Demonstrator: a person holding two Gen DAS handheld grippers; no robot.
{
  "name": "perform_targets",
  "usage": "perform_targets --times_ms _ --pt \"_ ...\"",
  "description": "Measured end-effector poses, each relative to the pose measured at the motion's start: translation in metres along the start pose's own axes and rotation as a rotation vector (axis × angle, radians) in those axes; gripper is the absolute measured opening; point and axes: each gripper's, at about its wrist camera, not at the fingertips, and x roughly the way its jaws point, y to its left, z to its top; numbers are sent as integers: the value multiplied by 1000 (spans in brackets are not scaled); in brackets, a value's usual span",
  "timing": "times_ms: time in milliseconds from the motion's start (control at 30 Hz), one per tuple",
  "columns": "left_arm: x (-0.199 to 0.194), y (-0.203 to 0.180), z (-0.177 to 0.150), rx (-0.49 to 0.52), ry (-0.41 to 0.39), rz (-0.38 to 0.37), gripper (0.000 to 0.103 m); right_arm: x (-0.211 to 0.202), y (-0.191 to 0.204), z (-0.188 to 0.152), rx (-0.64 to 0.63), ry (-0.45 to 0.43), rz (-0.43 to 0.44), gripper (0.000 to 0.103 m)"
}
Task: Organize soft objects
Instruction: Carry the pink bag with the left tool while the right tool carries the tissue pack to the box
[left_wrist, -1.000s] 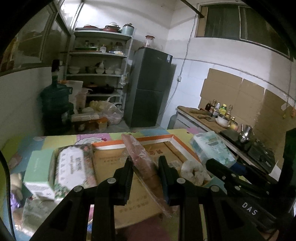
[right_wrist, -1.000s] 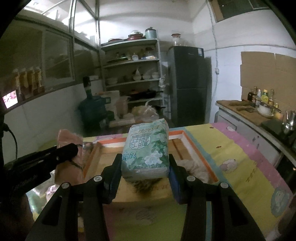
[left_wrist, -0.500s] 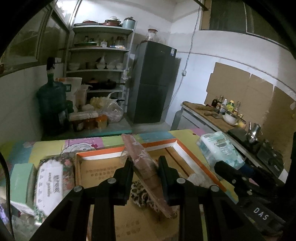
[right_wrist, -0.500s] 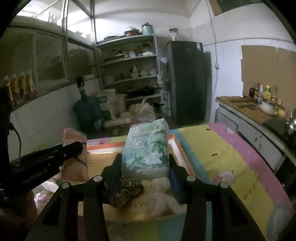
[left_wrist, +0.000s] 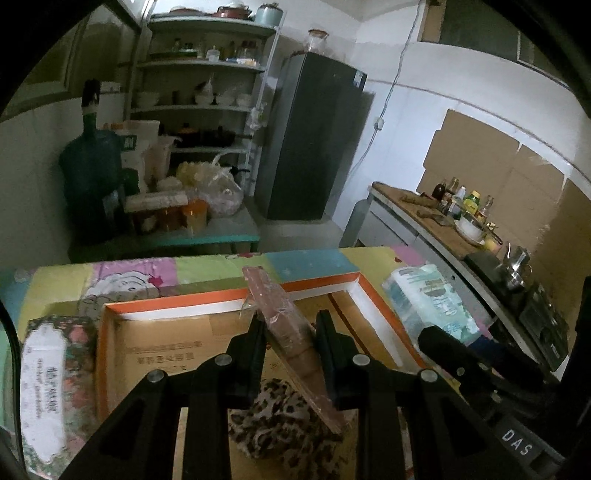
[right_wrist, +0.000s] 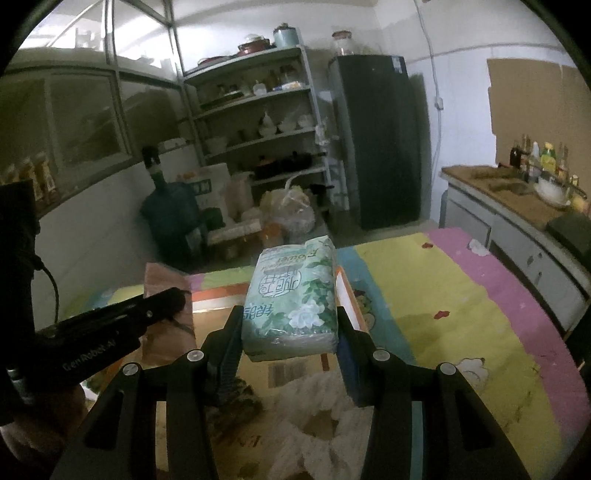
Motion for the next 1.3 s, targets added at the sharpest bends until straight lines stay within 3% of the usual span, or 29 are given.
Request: perform_targets --times_ms 567,1300 --pt "52 7 0 -6 103 110 27 55 -14 2 -2 117 32 48" --pt "79 13 -3 -34 235 102 29 77 -11 -11 8 228 56 48"
